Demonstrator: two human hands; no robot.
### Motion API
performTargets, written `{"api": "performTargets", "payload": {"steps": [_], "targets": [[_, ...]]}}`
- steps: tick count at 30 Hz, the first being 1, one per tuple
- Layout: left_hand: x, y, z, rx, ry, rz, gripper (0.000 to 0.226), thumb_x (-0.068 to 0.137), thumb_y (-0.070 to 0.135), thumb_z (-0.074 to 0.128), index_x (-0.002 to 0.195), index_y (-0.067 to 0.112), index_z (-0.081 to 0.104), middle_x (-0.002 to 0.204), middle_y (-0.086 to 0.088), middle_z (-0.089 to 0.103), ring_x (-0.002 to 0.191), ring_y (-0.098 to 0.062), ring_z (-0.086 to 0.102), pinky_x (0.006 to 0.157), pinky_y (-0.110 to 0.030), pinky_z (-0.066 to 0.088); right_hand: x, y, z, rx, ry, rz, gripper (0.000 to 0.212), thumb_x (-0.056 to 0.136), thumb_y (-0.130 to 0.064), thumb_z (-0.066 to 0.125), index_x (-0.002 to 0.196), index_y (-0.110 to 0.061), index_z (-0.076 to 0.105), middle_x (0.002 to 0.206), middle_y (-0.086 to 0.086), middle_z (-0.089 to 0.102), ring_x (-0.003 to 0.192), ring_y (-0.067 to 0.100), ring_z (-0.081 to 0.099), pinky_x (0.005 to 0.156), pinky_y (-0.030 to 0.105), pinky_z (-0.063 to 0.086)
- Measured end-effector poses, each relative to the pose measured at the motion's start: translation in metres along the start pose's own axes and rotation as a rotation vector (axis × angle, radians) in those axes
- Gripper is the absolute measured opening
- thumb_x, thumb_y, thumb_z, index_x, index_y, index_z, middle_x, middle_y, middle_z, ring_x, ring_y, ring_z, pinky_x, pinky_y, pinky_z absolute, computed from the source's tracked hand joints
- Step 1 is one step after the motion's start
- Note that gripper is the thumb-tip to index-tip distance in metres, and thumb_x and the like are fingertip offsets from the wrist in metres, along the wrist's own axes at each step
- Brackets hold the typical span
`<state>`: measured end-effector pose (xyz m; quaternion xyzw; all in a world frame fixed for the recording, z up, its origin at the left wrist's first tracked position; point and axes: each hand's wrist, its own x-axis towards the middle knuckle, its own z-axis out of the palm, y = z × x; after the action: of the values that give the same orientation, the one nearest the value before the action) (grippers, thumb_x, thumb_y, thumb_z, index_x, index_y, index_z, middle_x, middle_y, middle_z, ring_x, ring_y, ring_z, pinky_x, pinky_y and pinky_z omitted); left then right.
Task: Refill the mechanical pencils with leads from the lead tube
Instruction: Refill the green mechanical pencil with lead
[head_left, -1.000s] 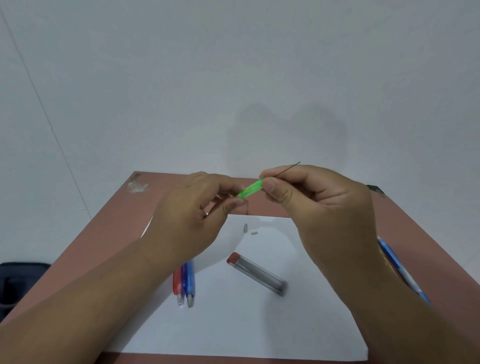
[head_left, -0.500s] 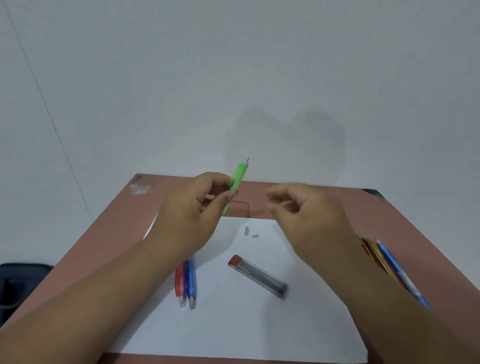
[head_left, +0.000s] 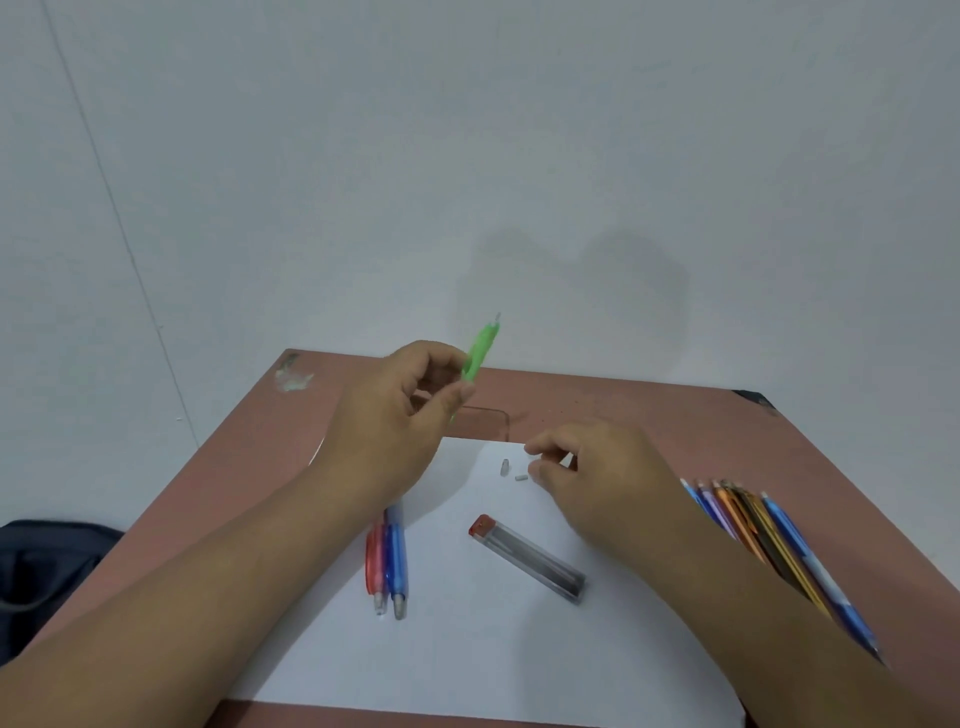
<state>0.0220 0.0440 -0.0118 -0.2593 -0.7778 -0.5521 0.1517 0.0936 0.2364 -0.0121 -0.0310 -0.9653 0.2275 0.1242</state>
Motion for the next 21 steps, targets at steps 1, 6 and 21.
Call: {"api": "performTargets", "payload": {"steps": [1,6,21], "targets": [[0.000,0.001,0.000,-0.004,0.009,0.004,0.020,0.089,0.021,0.074,0.091,0.039,0.064,0.085,0.023,0.066,0.079,-0.001,0.063,0.069,-0.015,0.052,-0.001,0.000,0.000,0.033,0.034,-0.012,0.017,0.094,-0.027,0.068,0.108,-0.030,0.076,0.091,-0.020,0.064,0.078,-0.010,0.054,0.068,-0.001,0.035],[-0.001,0.000,-0.001,0.056,-0.023,0.001,0.023,0.095,0.021,0.067,0.093,0.044,0.064,0.087,0.021,0.069,0.087,0.002,0.061,0.070,-0.005,0.043,-0.005,-0.006,-0.008,0.259,0.251,-0.037,0.021,0.092,-0.022,0.069,0.109,-0.035,0.074,0.079,-0.020,0.064,0.079,-0.002,0.059,0.065,0.006,0.040],[-0.003,0.000,0.002,0.135,-0.056,0.008,0.017,0.098,0.020,0.062,0.103,0.036,0.066,0.093,0.016,0.069,0.092,0.000,0.057,0.068,-0.003,0.039,-0.003,-0.003,-0.008,0.148,0.180,-0.030,0.018,0.093,-0.024,0.069,0.106,-0.036,0.073,0.088,-0.018,0.063,0.080,-0.004,0.057,0.067,0.009,0.039]]}}
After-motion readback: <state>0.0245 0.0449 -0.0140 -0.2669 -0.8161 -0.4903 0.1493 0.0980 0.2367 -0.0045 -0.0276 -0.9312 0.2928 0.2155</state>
